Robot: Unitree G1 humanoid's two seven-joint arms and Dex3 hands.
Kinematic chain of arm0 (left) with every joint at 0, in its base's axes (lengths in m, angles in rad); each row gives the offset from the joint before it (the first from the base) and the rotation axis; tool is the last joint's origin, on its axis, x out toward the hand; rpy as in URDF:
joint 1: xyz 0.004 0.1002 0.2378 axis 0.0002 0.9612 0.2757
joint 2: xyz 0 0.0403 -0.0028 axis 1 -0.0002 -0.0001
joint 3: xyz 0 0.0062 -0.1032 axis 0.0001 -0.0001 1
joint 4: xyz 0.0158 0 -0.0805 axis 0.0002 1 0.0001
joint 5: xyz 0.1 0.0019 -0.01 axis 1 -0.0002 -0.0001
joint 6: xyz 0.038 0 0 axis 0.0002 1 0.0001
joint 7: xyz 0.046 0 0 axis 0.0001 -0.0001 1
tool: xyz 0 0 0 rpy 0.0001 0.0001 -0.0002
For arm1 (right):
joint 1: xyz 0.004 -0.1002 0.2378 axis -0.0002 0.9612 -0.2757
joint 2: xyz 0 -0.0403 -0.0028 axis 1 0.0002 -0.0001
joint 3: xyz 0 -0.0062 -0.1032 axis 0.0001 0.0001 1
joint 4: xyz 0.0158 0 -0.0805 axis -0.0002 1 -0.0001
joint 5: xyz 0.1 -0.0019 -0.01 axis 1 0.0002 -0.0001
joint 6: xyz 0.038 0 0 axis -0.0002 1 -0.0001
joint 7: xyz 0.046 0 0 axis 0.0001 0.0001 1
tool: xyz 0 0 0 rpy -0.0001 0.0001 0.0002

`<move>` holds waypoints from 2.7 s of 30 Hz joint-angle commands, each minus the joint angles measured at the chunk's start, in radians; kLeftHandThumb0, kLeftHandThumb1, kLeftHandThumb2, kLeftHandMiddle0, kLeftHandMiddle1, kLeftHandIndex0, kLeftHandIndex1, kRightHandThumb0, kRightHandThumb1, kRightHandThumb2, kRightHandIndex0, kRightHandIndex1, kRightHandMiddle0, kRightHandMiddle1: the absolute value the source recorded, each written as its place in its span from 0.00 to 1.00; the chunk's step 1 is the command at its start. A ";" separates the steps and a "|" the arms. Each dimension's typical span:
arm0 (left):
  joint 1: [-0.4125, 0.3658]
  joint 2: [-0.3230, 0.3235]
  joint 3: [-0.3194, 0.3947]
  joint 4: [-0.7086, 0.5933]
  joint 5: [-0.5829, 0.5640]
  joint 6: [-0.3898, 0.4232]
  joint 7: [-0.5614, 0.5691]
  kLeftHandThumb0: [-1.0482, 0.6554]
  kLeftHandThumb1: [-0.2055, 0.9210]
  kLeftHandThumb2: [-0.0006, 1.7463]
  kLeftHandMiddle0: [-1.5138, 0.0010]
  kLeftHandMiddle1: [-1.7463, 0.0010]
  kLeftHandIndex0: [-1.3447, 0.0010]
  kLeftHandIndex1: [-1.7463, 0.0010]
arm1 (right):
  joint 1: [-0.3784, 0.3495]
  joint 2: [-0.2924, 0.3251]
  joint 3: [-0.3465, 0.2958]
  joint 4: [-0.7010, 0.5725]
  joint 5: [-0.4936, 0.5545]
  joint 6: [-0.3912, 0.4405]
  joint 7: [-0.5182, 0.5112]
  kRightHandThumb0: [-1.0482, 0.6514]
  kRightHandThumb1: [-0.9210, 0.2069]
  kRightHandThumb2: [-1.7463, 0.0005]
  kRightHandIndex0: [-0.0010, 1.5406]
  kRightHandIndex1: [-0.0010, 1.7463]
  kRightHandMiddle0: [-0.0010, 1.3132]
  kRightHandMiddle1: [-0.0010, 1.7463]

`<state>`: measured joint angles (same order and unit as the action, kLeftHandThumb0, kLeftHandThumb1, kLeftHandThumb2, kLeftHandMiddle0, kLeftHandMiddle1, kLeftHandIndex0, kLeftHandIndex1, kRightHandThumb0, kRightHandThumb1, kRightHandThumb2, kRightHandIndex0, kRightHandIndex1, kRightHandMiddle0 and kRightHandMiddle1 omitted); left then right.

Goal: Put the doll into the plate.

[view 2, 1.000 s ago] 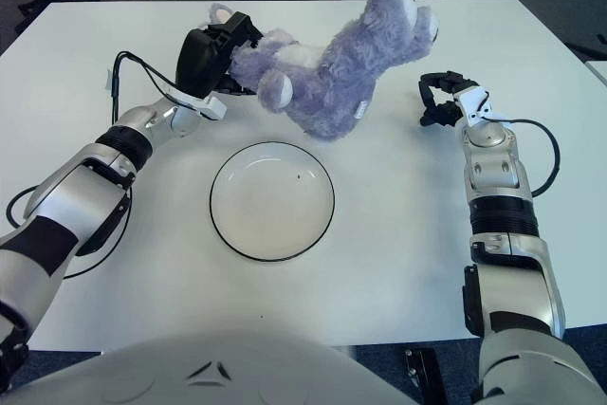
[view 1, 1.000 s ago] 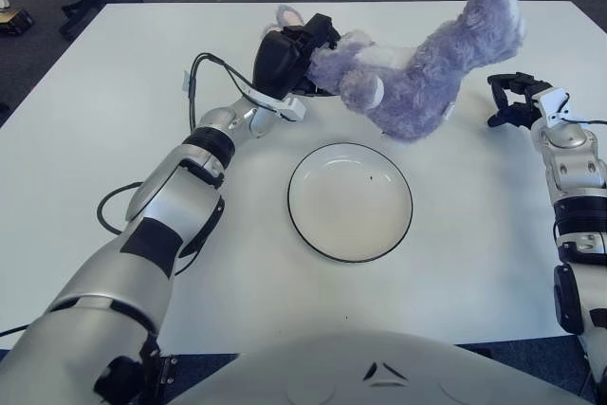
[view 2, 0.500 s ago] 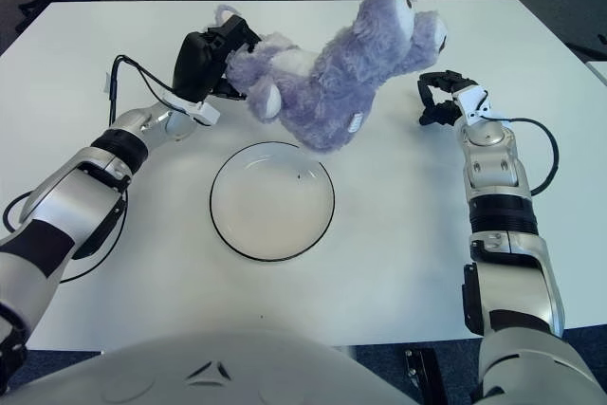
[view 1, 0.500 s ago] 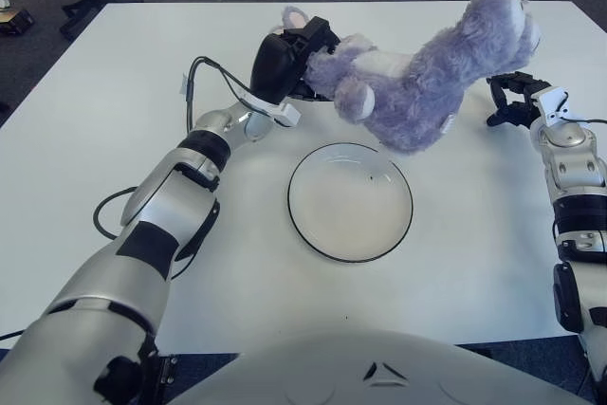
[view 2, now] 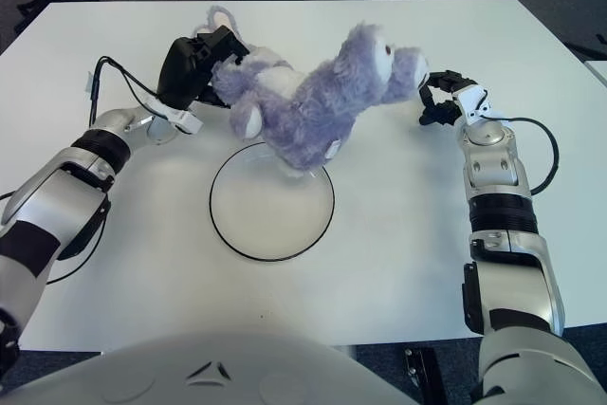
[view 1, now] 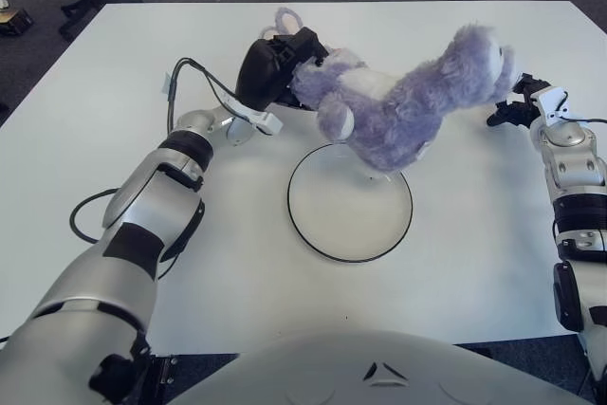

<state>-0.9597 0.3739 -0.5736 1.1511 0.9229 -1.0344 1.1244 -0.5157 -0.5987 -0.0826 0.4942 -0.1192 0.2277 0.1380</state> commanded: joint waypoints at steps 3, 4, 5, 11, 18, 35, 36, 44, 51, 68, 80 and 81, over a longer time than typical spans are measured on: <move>0.003 0.027 -0.013 -0.003 0.021 -0.017 0.028 0.46 1.00 0.16 0.29 0.00 0.38 0.00 | -0.018 -0.014 0.005 0.011 -0.018 -0.006 0.008 0.14 0.00 0.57 0.44 0.00 0.26 0.27; 0.000 0.035 -0.018 -0.005 0.029 -0.025 0.033 0.46 1.00 0.16 0.29 0.00 0.38 0.00 | -0.020 -0.013 0.005 0.011 -0.020 -0.005 0.008 0.14 0.00 0.57 0.44 0.00 0.26 0.27; -0.002 0.039 -0.022 -0.006 0.035 -0.030 0.036 0.46 1.00 0.16 0.29 0.00 0.39 0.00 | -0.021 -0.013 0.005 0.011 -0.021 -0.005 0.008 0.14 0.00 0.57 0.44 0.00 0.26 0.27; -0.015 0.054 -0.045 -0.008 0.074 -0.074 0.075 0.46 1.00 0.14 0.29 0.00 0.39 0.00 | -0.027 -0.013 0.007 0.016 -0.027 -0.004 0.009 0.14 0.00 0.57 0.45 0.00 0.26 0.27; -0.026 0.062 -0.069 -0.005 0.113 -0.095 0.128 0.47 1.00 0.11 0.30 0.00 0.39 0.00 | -0.032 -0.014 0.007 0.022 -0.030 -0.006 0.011 0.14 0.00 0.57 0.45 0.00 0.26 0.27; -0.048 0.073 -0.137 -0.006 0.197 -0.088 0.243 0.50 1.00 0.08 0.31 0.00 0.40 0.00 | -0.034 -0.012 0.011 0.004 -0.037 0.004 0.015 0.14 0.00 0.58 0.45 0.00 0.25 0.27; -0.048 0.073 -0.141 -0.006 0.203 -0.087 0.251 0.51 1.00 0.08 0.31 0.00 0.40 0.00 | -0.034 -0.012 0.011 0.003 -0.037 0.004 0.015 0.14 0.00 0.58 0.45 0.00 0.25 0.27; -0.053 0.072 -0.187 -0.022 0.255 -0.058 0.339 0.51 1.00 0.08 0.32 0.00 0.41 0.00 | -0.033 -0.014 0.012 -0.002 -0.038 0.003 0.017 0.15 0.00 0.58 0.45 0.00 0.25 0.27; -0.052 0.071 -0.233 -0.043 0.293 -0.063 0.406 0.51 1.00 0.08 0.33 0.00 0.42 0.00 | -0.034 -0.012 0.011 -0.004 -0.038 0.002 0.017 0.15 0.00 0.58 0.45 0.00 0.24 0.27; -0.031 0.065 -0.296 -0.056 0.325 -0.036 0.474 0.51 1.00 0.08 0.34 0.00 0.43 0.00 | -0.039 -0.014 0.012 0.000 -0.038 0.001 0.020 0.16 0.00 0.59 0.45 0.00 0.23 0.27; 0.008 0.061 -0.281 -0.091 0.273 -0.114 0.415 0.50 1.00 0.08 0.35 0.00 0.43 0.00 | -0.037 -0.014 0.011 -0.001 -0.038 -0.002 0.021 0.16 0.00 0.59 0.45 0.00 0.23 0.27; 0.010 0.062 -0.279 -0.095 0.271 -0.119 0.413 0.50 1.00 0.08 0.35 0.00 0.43 0.00 | -0.037 -0.014 0.011 -0.002 -0.038 -0.002 0.021 0.16 0.00 0.59 0.44 0.00 0.23 0.27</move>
<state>-0.9639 0.4330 -0.8627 1.0749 1.2154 -1.1329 1.5495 -0.5348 -0.6002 -0.0735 0.5030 -0.1450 0.2281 0.1554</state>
